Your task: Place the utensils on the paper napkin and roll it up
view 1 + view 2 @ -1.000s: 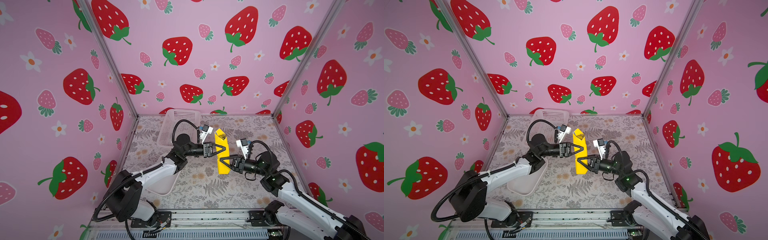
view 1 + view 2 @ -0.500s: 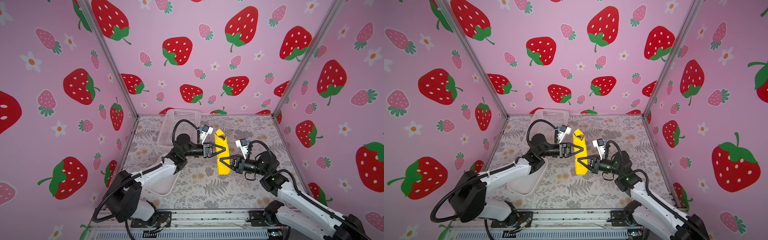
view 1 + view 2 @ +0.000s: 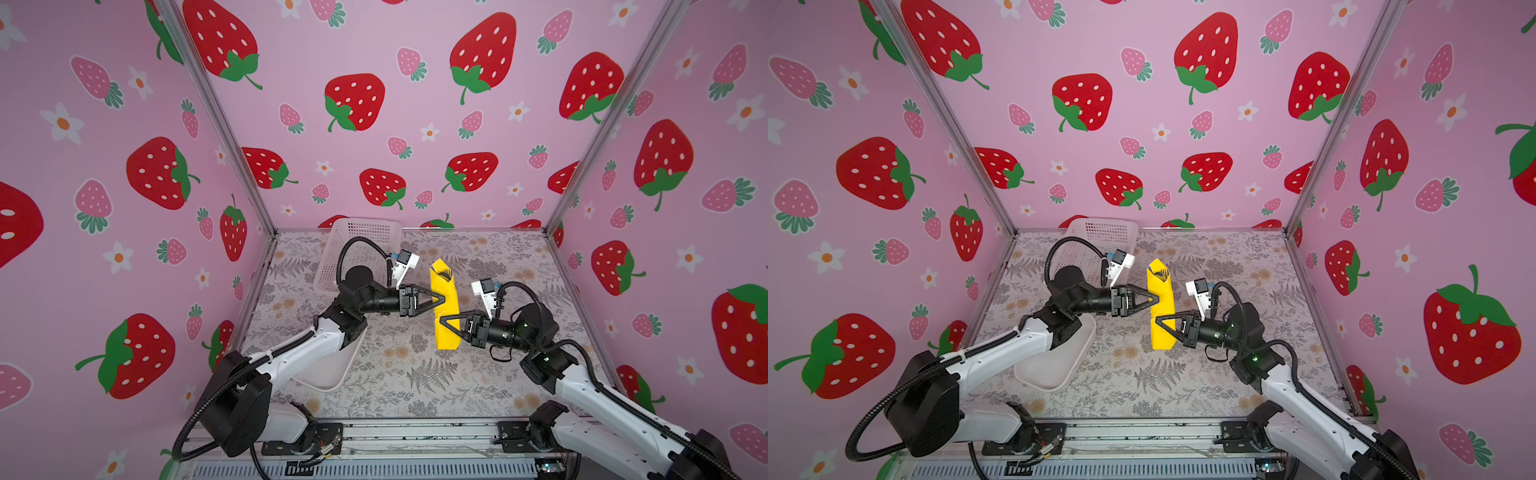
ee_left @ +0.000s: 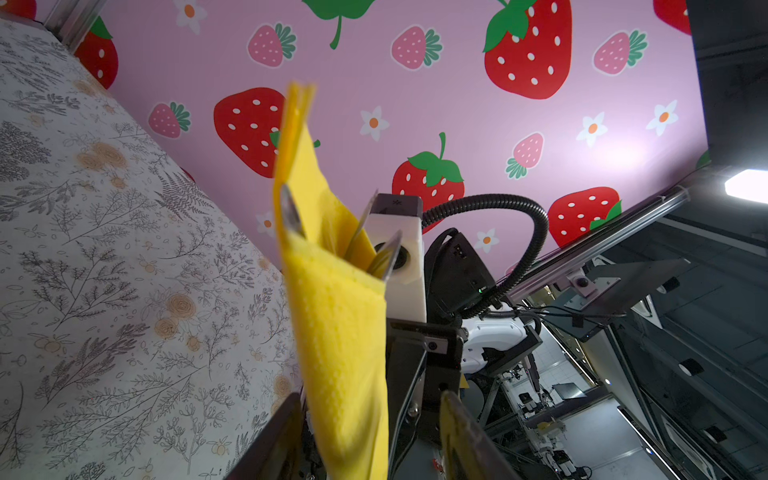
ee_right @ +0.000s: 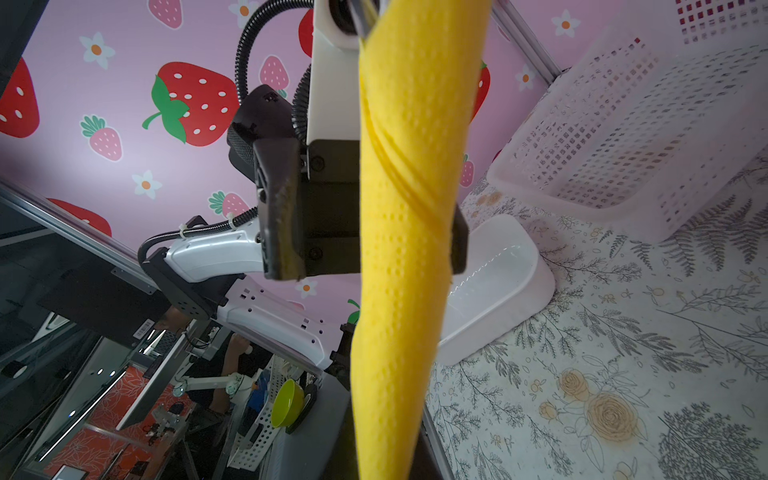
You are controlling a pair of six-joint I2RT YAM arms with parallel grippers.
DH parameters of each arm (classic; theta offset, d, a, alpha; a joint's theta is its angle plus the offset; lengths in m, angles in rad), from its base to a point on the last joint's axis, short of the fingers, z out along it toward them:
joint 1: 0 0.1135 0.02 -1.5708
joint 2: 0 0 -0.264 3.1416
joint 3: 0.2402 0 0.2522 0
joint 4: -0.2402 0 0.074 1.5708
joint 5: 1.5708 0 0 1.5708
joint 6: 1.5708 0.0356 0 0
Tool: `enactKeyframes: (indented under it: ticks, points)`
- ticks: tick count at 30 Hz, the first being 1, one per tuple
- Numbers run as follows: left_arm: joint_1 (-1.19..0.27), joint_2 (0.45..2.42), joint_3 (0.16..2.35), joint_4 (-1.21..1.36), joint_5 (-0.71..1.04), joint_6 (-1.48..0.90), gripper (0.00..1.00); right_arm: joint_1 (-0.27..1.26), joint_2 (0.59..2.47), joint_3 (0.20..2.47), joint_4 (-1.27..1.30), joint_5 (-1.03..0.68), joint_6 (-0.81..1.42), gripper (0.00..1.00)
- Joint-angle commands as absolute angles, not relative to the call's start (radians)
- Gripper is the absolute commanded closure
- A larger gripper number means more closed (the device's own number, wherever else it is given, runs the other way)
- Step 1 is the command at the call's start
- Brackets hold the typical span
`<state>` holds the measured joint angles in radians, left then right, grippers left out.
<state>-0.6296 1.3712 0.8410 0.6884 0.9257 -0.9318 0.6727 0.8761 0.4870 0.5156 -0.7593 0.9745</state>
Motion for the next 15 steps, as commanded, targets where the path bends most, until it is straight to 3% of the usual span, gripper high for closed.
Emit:
enactKeyframes:
  ticks: [1,15]
  points:
    - [-0.649,1.359,0.815,0.742,0.926,-0.956,0.44,0.669,0.864,0.497,0.573,-0.755,0.968,0.91]
    - [-0.692,1.420,0.838,0.853,0.920,-1.016,0.47,0.668,0.881,0.502,0.604,-0.772,0.988,0.91]
